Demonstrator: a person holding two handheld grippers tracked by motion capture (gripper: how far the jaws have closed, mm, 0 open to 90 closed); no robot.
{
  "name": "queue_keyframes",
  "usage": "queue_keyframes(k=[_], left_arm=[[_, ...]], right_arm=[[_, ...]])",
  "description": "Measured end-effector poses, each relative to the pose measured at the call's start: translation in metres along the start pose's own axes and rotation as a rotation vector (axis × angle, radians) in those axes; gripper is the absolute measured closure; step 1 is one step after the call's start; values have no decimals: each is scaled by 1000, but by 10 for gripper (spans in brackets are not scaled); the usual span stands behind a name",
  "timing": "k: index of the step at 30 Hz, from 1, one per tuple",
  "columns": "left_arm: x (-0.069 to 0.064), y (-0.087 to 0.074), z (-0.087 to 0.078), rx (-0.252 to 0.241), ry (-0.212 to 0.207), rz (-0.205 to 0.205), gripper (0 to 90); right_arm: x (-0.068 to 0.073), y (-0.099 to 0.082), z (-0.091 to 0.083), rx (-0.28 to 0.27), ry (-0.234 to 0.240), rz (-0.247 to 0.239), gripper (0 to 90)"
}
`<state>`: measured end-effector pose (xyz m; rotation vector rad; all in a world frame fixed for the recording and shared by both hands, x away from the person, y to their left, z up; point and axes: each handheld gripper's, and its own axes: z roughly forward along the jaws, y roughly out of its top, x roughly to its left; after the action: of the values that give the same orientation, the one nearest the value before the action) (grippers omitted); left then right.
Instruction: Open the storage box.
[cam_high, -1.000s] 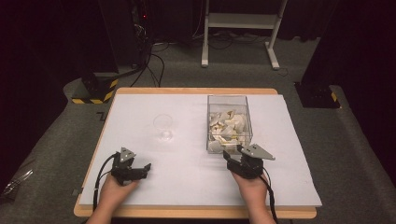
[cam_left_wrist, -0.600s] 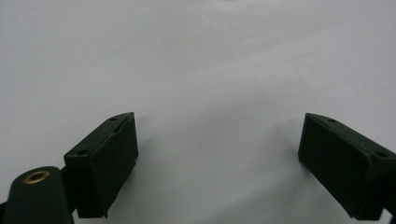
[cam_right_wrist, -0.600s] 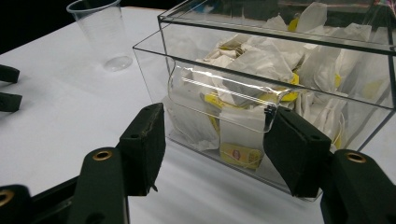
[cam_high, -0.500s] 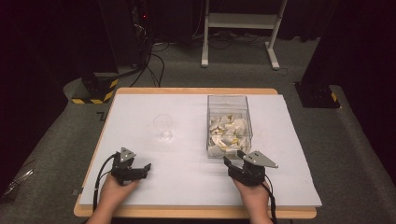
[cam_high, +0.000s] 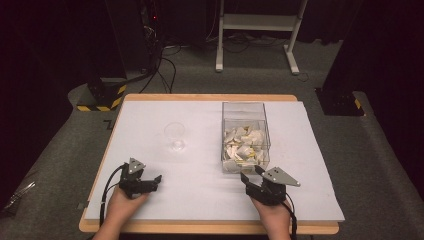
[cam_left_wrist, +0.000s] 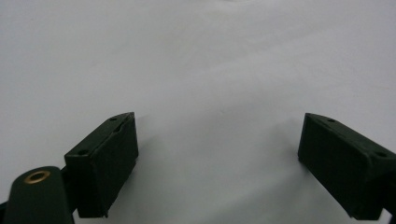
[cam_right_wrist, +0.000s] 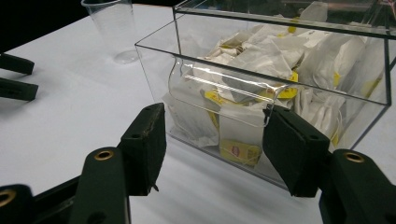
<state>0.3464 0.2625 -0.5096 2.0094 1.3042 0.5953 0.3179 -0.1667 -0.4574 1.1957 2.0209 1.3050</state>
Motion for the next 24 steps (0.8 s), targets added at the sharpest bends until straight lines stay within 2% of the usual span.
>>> queue_keyframes(k=[9, 16, 24], left_arm=[[0, 0, 0, -1, -3, -2, 128], [0, 0, 0, 0, -4, -2, 128], [0, 0, 0, 0, -2, 1, 129]], right_arm=[[-6, 5, -17, -36, -32, -9, 441], [-17, 13, -20, -52, -68, -2, 480], [-31, 26, -19, -71, -126, 9, 480]])
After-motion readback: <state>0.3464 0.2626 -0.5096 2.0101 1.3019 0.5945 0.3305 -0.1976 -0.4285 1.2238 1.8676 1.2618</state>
